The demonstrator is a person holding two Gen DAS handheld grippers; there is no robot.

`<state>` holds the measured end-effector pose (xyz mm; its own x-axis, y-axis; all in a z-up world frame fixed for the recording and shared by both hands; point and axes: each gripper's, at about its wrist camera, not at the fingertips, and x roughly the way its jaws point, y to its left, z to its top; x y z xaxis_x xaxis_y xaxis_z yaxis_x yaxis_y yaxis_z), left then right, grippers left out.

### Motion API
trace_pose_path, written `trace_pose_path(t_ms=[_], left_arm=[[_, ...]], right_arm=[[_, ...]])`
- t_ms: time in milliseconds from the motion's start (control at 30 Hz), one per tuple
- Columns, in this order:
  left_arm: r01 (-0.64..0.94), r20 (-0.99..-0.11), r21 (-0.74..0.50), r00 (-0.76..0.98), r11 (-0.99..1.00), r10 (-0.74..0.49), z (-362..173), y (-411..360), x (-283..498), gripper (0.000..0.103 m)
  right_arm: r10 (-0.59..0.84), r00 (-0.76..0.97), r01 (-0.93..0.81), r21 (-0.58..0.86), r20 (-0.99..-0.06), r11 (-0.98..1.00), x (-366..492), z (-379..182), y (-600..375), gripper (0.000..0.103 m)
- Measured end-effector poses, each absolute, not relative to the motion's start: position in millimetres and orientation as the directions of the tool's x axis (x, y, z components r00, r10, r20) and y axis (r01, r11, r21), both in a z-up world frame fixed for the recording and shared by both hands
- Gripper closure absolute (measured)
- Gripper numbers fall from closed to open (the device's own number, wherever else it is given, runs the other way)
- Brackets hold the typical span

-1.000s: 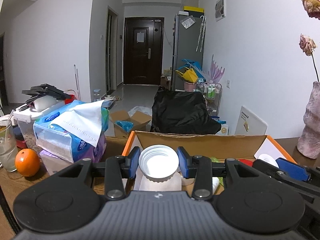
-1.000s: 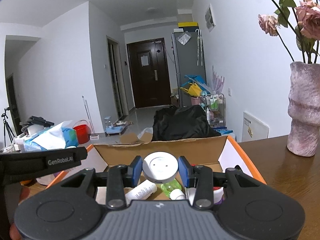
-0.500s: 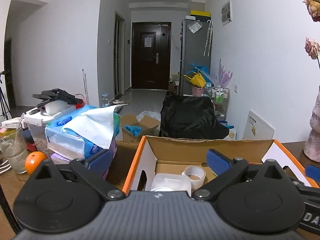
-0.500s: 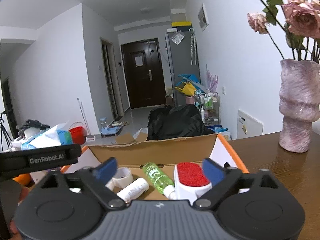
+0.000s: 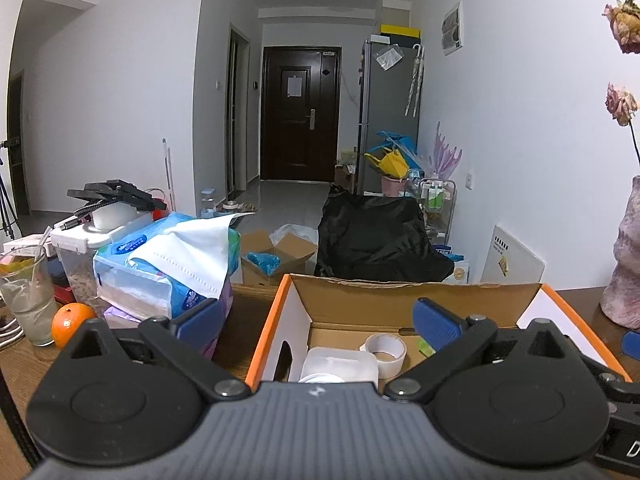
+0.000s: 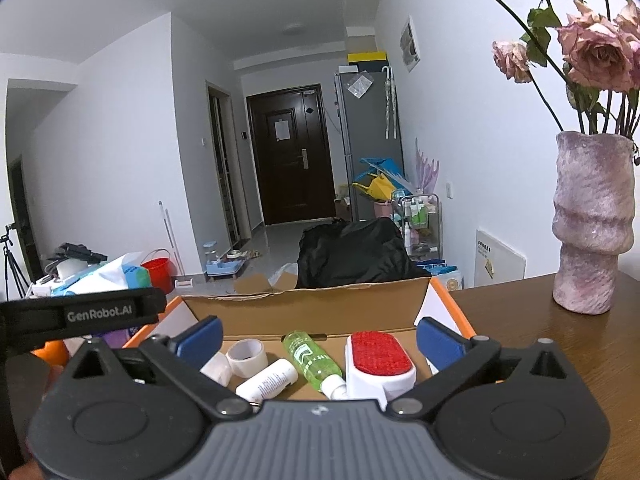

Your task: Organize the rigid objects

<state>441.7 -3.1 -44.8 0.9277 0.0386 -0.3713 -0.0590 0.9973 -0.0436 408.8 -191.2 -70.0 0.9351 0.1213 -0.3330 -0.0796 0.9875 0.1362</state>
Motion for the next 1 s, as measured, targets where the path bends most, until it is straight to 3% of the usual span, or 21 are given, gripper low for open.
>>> trace_pose_path(t_ms=[567,1000], left_arm=[[-0.003,-0.267,-0.055,0.964,0.998,-0.012,-7.3,3.2,352.0,0.0],[0.05,-0.3,-0.025,0.952,0.998,-0.055,-5.4,2.8,240.7,0.0]], right_arm=[[0.111,0.953,-0.1,0.051,-0.283,0.994,337.8,-48.8,-210.9,0.0],[0.111,0.958,-0.112,0.011,-0.264,0.994,222.1,-33.1,-230.2,0.0]])
